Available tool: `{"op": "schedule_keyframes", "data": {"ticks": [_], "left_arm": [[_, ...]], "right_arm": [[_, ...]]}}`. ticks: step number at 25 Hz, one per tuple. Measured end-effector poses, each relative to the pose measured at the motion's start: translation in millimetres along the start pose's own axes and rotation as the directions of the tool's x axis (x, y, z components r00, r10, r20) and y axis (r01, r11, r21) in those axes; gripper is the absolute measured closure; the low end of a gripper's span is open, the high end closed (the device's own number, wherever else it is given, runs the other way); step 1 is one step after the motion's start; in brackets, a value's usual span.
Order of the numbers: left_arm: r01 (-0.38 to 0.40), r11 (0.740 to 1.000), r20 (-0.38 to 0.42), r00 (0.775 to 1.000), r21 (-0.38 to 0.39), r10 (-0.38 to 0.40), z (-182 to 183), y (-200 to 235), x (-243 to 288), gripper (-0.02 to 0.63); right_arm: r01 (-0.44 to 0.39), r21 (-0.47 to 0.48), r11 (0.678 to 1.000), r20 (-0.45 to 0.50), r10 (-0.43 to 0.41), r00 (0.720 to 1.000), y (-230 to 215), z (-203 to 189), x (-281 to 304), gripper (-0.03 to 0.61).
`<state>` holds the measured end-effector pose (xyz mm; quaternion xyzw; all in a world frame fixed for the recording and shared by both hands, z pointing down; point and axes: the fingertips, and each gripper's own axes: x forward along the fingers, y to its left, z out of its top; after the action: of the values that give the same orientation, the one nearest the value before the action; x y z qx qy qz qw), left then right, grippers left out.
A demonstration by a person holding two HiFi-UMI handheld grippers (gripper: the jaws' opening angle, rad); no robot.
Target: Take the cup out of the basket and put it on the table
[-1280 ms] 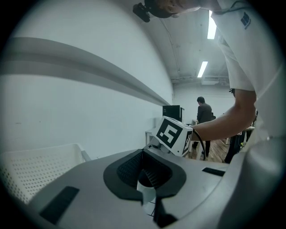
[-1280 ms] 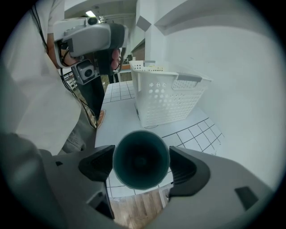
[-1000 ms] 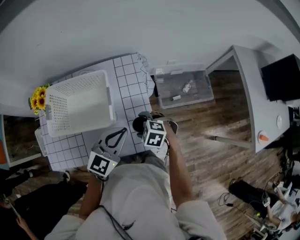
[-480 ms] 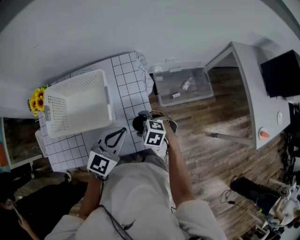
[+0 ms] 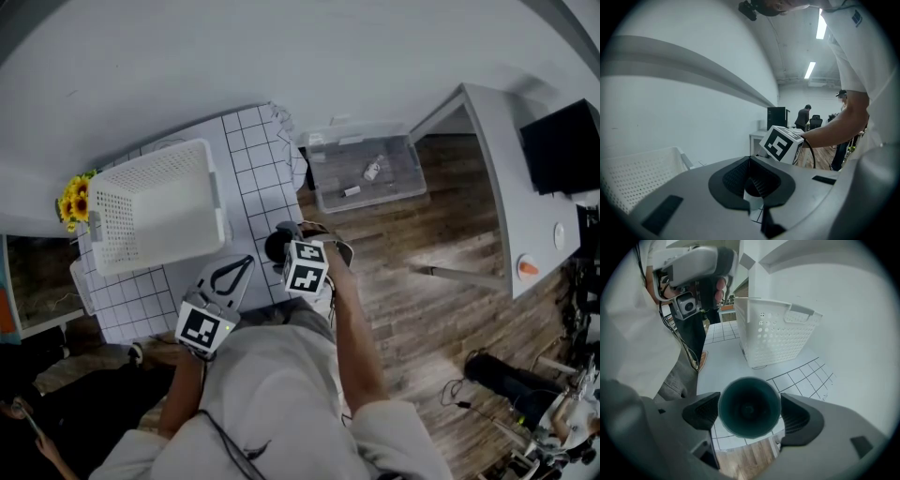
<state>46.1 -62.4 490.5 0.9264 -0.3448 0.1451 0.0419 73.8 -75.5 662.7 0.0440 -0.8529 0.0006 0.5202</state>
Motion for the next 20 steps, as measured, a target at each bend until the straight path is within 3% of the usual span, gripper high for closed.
{"op": "schedule_keyframes", "data": {"ticks": [20], "left_arm": [[0.011, 1.000, -0.013, 1.000, -0.005, -0.011, -4.1, -1.0, 3.1, 0.603]], "right_arm": [[-0.016, 0.040, 0.999, 0.021, 0.015, 1.000, -1.8, -0.2, -4.9, 0.173]]}}
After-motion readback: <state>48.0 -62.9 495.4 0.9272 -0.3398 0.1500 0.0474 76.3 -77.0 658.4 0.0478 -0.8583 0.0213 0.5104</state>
